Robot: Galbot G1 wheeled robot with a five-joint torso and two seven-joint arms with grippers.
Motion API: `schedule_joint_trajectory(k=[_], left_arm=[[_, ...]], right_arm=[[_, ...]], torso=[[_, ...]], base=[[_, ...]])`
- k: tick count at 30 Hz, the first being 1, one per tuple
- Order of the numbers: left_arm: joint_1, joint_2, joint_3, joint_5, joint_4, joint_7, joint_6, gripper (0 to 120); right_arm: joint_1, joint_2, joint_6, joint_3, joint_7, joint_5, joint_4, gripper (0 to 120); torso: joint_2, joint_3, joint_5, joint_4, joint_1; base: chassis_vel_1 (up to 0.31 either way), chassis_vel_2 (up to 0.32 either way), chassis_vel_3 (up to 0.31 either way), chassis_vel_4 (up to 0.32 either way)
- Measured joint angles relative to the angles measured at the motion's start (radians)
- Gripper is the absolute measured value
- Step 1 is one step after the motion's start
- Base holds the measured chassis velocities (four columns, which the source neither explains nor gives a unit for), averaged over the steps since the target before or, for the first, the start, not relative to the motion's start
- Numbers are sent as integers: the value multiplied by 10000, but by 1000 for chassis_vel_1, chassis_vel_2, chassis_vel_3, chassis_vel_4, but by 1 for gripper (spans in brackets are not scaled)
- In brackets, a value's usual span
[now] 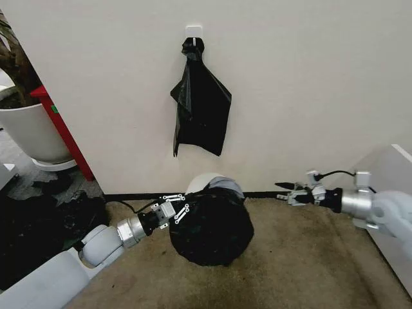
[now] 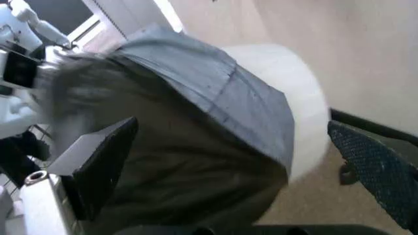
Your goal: Place the garbage bag over the trash bin.
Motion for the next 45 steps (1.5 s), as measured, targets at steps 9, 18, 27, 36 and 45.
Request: schedule_joint_trajectory(k=[9, 18, 27, 36, 45], left_arm=[[-14, 103, 170, -177, -355, -8, 220, 4], [-13, 188, 170, -265, -587, 6, 246, 4], [-18, 261, 276, -315, -881, 76, 295, 4], [33, 259, 290, -331, -1106, 98, 329, 4], [235, 278, 215, -484, -1222, 74, 410, 4]], right_arm=[[1022, 278, -161, -1053, 150, -46, -187, 100], [1335, 439, -106, -1475, 223, -341, -522, 100], [2115, 675, -48, -2023, 317, -494, -1122, 100], [2853, 1092, 17, -2649, 787, -601, -1818, 100], [3302, 1332, 143, -2971, 998, -657, -2294, 100]], torso=[[0, 0, -8, 0, 0], [0, 0, -4, -2, 0], [0, 0, -4, -1, 0], [0, 0, -3, -2, 0], [0, 0, -2, 0, 0]], base=[[0, 0, 0, 0], [0, 0, 0, 0], [0, 0, 0, 0], [0, 0, 0, 0], [0, 0, 0, 0]])
